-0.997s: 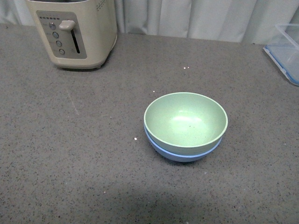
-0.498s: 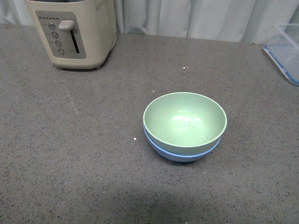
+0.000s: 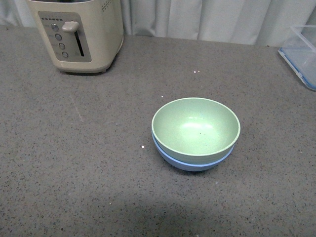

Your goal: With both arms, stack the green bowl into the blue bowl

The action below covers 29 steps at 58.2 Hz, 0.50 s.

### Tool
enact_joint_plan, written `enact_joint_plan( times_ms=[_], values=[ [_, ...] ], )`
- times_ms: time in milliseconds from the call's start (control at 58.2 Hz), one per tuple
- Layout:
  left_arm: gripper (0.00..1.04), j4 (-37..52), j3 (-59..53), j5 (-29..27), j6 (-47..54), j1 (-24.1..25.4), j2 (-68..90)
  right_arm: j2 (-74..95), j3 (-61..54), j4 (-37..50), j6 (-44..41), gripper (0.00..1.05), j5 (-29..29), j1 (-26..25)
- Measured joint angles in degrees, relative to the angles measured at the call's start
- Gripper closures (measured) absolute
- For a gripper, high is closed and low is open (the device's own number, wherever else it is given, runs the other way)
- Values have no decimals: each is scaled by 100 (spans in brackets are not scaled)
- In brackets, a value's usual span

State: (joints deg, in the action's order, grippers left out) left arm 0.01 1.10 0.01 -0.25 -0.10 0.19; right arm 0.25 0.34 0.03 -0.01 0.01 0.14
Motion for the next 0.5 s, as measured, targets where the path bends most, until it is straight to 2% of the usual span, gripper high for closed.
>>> enact_joint_plan(
  times_ms=[86, 172, 498],
  values=[
    [6, 0, -2, 0, 0, 0, 0, 0, 0, 0, 7, 7, 0, 0],
    [6, 0, -2, 0, 0, 0, 0, 0, 0, 0, 2, 9, 0, 0],
    [6, 0, 0, 0, 0, 0, 0, 0, 0, 0, 2, 9, 0, 0]
  ],
)
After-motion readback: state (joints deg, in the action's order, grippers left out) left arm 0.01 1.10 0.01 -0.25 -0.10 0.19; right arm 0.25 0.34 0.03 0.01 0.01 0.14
